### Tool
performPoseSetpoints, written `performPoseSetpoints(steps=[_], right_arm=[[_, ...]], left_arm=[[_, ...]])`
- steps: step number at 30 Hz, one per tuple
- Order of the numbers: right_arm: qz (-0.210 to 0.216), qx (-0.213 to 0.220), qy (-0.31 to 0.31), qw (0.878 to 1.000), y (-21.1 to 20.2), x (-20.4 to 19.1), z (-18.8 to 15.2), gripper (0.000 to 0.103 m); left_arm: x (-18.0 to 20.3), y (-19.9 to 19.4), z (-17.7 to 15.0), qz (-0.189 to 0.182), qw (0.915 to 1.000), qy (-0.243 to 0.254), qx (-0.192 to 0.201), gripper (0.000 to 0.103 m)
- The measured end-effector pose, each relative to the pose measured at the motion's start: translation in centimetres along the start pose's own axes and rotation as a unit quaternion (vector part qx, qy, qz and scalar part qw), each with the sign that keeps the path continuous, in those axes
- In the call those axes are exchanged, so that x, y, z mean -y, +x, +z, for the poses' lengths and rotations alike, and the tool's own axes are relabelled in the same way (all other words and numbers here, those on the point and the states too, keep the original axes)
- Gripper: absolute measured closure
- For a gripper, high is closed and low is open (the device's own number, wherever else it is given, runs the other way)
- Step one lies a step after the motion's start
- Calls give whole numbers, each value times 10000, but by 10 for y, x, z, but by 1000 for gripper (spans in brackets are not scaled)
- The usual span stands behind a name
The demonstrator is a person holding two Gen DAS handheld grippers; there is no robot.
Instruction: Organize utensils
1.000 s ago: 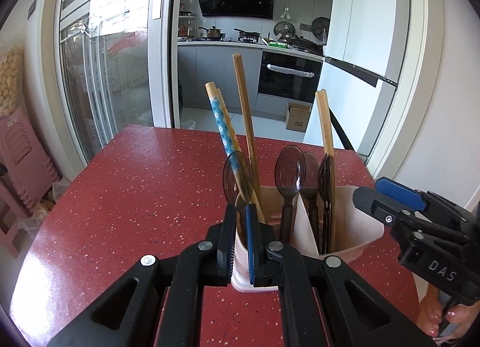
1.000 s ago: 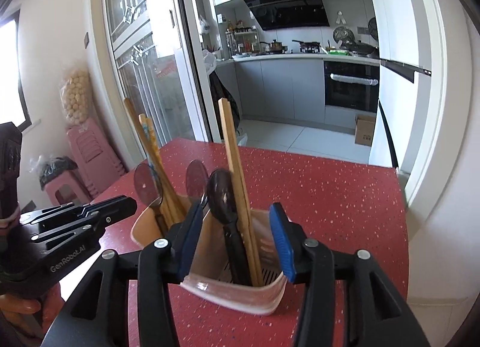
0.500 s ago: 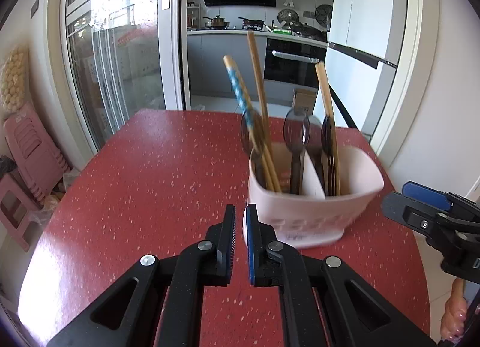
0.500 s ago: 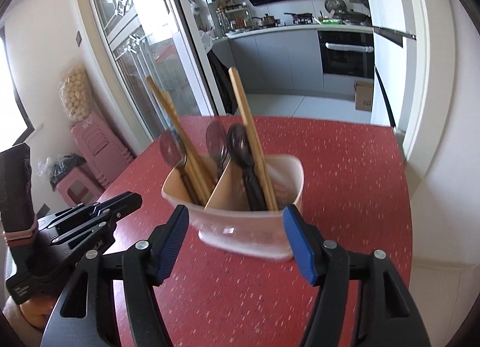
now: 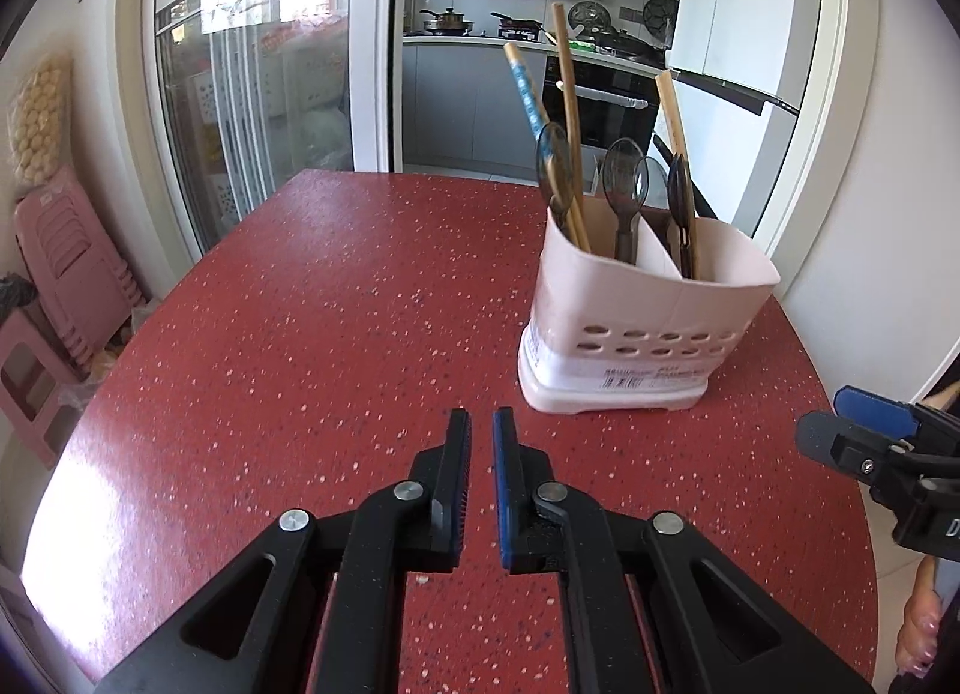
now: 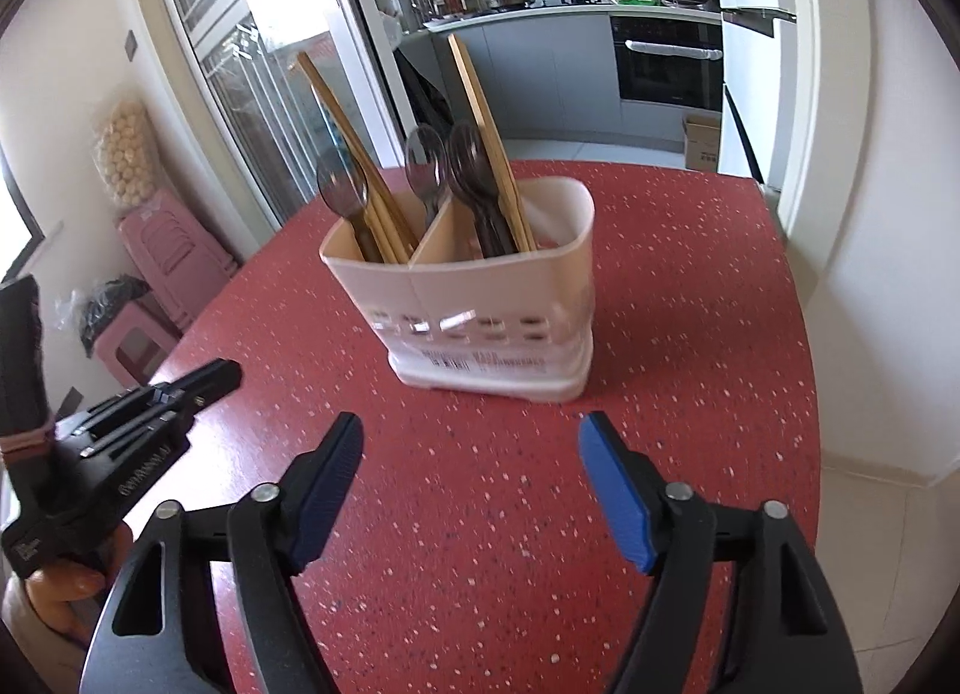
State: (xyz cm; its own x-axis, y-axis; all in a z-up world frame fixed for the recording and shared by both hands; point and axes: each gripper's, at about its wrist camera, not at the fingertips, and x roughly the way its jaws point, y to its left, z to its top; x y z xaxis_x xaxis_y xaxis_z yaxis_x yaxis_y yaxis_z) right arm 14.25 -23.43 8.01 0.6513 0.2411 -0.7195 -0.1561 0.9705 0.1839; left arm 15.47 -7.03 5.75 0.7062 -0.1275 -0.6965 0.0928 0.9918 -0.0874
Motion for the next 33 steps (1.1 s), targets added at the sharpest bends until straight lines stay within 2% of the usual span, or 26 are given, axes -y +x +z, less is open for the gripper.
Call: performPoseSetpoints(steps=[1, 2, 3, 4, 8, 12, 14, 15, 16, 17, 22, 33], right_arm=[[-29, -26, 13, 10000, 0, 0, -3, 24], [-44, -42, 33, 10000, 0, 0, -6, 24], [-56, -68, 57, 9999, 0, 1, -9, 24], [-72, -100, 69, 9999, 0, 1, -12, 24], [-272, -229, 44, 9994, 3, 0, -20, 23], [-537, -300, -19, 9981, 5, -2, -27, 21], [-594, -317, 11, 9977, 6, -2, -31, 9], [-606, -335, 32, 9976, 6, -1, -32, 8], [-616, -340, 54, 9975, 6, -1, -34, 0], [-634, -300, 76, 9975, 5, -2, -36, 0], [-781, -46, 64, 9969, -3, -7, -42, 0], [-1340, 1204, 69, 9836, -36, -14, -49, 0]], left_arm=[[-1, -1, -3, 3, 10000, -11, -8, 2], [-2, -4, -7, 40, 10000, -45, 20, 0], [-4, -10, -11, 41, 9997, -68, 210, 0], [-4, -13, -13, 2, 9997, -16, 232, 0], [-4, -16, -20, 25, 9998, 121, 150, 0], [-11, -19, -28, 82, 9999, 27, 118, 0], [-14, -20, -31, 133, 9998, -28, 111, 0], [-15, -20, -33, 158, 9998, -56, 115, 0], [-17, -21, -35, 173, 9998, -75, 116, 0], [-18, -22, -36, 178, 9997, -88, 117, 0], [-20, -26, -42, 182, 9996, -117, 184, 0], [-17, -48, -44, 234, 9965, -196, 781, 0]])
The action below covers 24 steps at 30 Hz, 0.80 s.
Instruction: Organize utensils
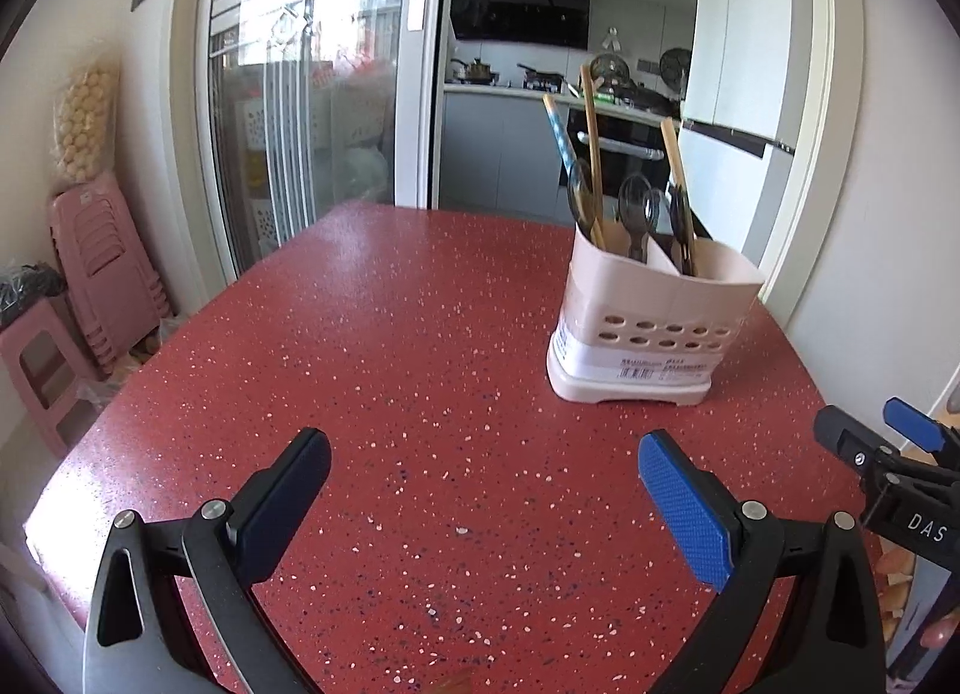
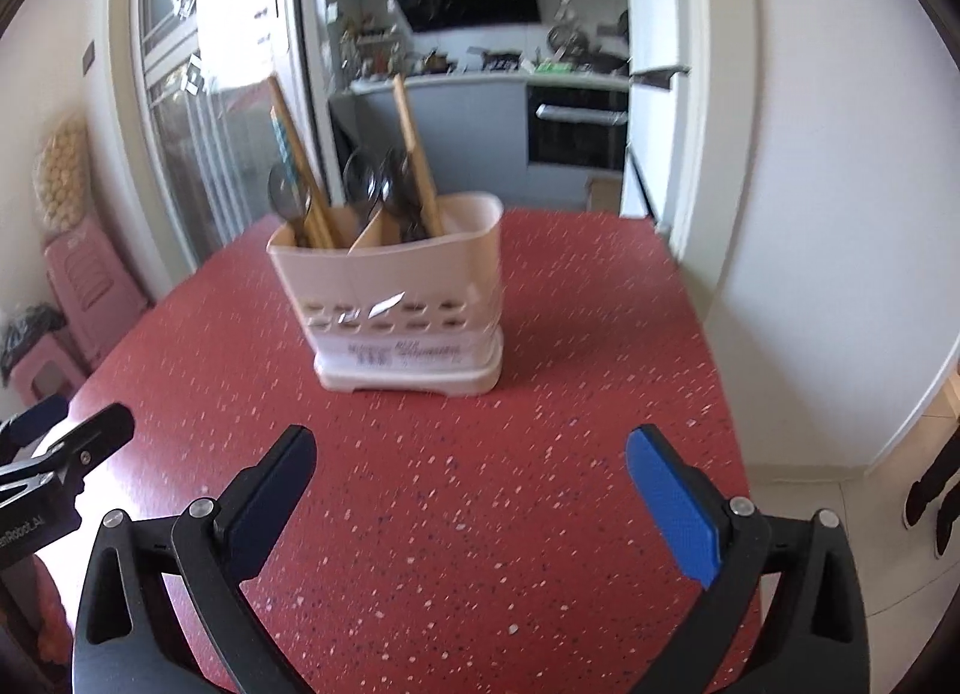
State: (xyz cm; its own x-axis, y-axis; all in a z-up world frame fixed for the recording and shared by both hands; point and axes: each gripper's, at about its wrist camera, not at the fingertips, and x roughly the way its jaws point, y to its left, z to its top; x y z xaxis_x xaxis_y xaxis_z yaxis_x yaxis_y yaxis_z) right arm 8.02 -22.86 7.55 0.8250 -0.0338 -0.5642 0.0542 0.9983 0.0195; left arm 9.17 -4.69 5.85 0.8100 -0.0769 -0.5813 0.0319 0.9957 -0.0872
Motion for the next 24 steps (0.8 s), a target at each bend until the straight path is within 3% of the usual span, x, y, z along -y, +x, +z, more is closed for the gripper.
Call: performPoseSetpoints(steps=[12, 24], right_arm=[[-399, 632, -126, 9971, -17, -8, -1, 0], [-432, 574, -14, 9974, -11, -10, -4, 0]], left_arm=[[9, -2, -1, 115, 9995, 199, 233, 0], [17, -6, 1, 98, 9977, 477, 466, 0]])
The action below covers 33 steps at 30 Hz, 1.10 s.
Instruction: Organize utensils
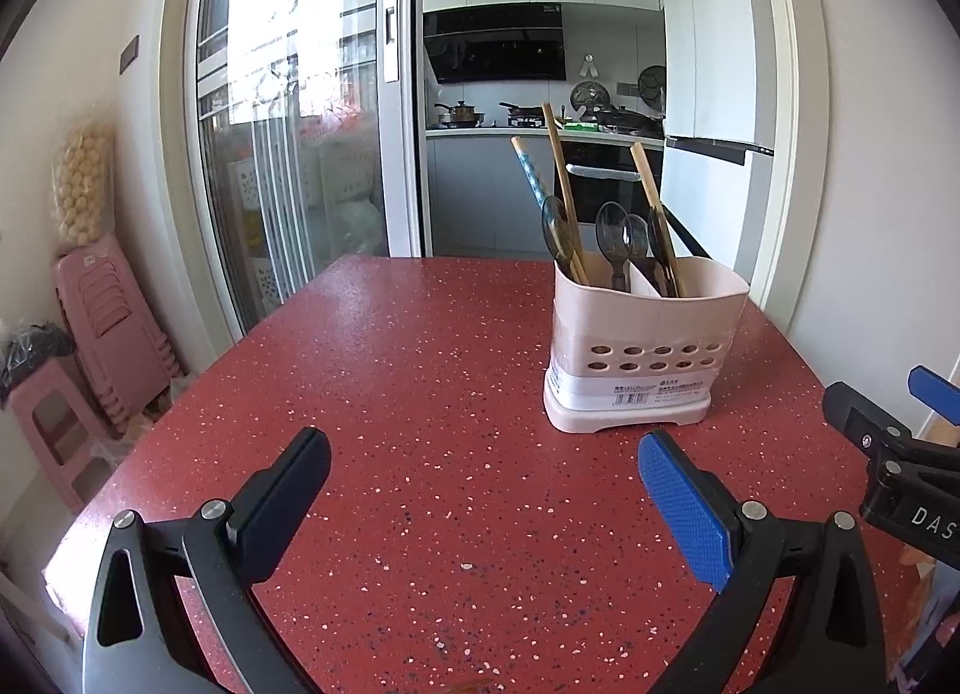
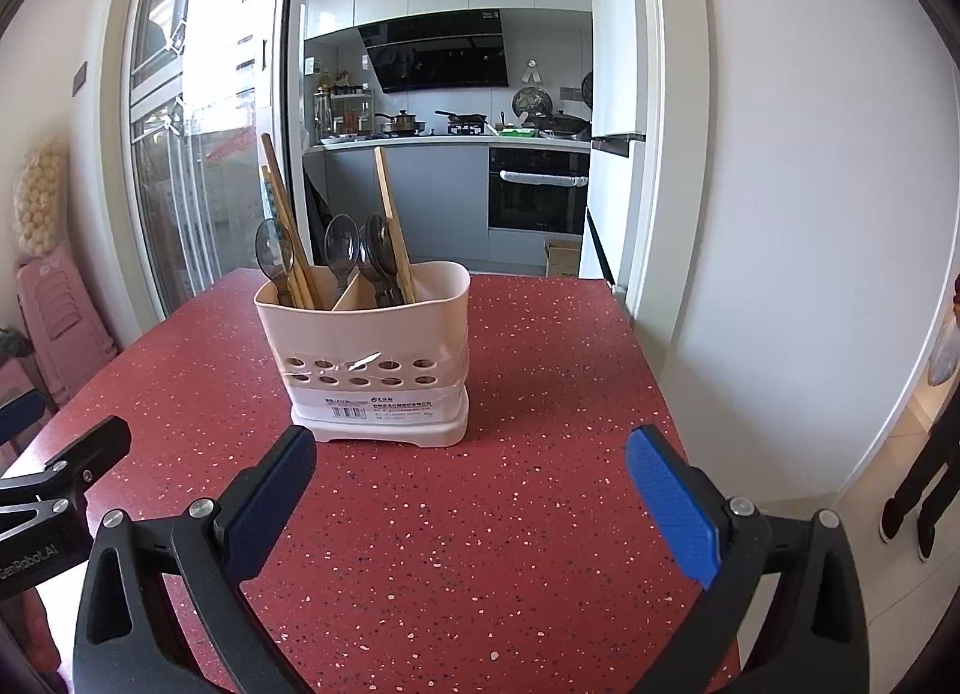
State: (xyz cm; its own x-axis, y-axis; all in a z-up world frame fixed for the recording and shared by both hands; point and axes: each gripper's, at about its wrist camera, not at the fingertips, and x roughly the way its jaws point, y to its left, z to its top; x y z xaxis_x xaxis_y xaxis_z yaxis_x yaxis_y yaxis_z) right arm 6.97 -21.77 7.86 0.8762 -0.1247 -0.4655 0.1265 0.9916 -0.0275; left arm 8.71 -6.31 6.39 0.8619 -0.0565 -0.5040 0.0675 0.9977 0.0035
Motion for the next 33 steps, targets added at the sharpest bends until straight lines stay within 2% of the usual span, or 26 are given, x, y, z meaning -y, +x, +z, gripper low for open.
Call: performPoseSetpoints(steps=[33], right_arm=[[-88, 28, 80, 9999, 0, 1, -3, 0]], left_arm=[[-7, 6, -1, -139, 9998, -52, -93, 0]])
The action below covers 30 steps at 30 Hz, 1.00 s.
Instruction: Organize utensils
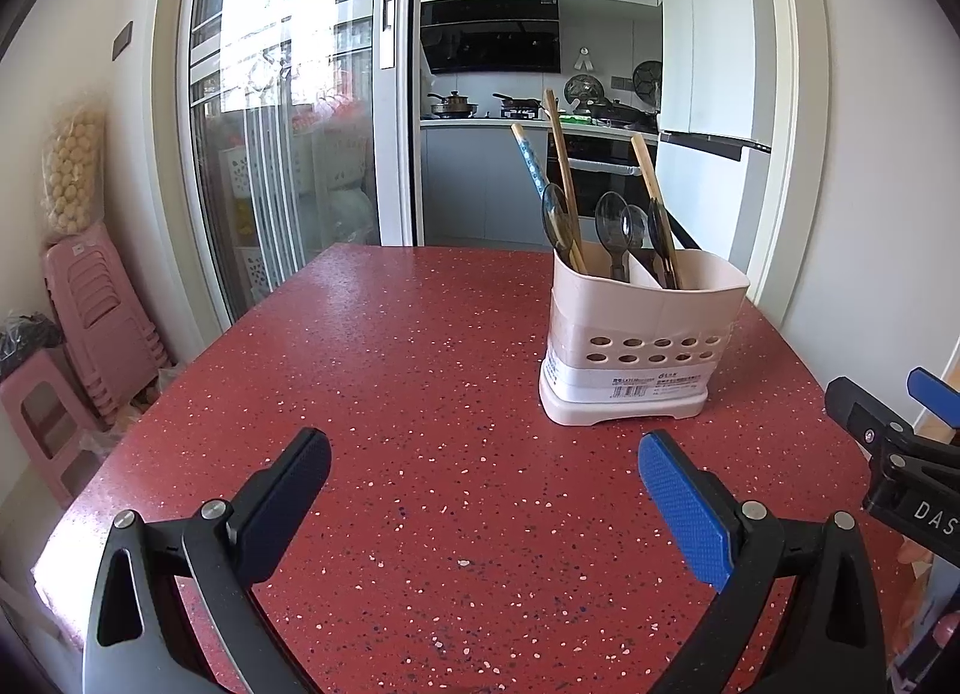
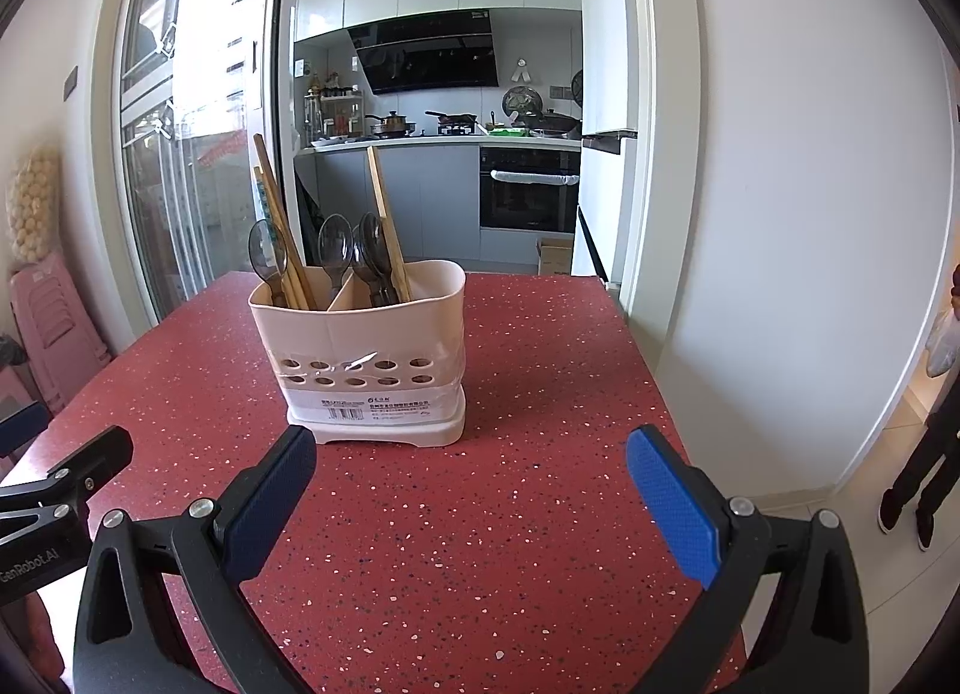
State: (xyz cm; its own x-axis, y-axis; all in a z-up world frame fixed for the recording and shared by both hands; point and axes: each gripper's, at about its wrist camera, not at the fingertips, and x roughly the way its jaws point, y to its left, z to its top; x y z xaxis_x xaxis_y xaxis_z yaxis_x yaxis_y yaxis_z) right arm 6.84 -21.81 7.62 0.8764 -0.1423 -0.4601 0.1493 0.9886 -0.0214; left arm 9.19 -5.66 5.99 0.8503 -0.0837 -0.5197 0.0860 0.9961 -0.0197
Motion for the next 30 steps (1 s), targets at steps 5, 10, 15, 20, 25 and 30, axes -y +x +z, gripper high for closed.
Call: performPoseSetpoints(steps=[5, 10, 15, 20, 25, 30], right_arm=[[4, 2, 0, 10000, 0, 0, 0, 0], [2, 3, 1, 10000, 0, 0, 0, 0], [8, 0, -6, 10000, -1, -1, 0, 0], [6, -25, -38, 10000, 0, -3, -1, 0], [5, -48, -43, 10000, 0, -6, -3, 0], [4, -42, -47, 10000, -1, -6, -3, 0]], left_arm=[[0, 0, 0, -2, 10000, -7, -5, 0], [0, 1, 0, -17, 10000, 1, -7, 0], [0, 1, 0, -29, 10000, 15, 9, 0], [-1, 1, 0, -42, 10000, 13, 14, 0], [0, 2, 0, -53, 10000, 7, 2, 0], [0, 2, 0, -73, 10000, -14, 6, 0]])
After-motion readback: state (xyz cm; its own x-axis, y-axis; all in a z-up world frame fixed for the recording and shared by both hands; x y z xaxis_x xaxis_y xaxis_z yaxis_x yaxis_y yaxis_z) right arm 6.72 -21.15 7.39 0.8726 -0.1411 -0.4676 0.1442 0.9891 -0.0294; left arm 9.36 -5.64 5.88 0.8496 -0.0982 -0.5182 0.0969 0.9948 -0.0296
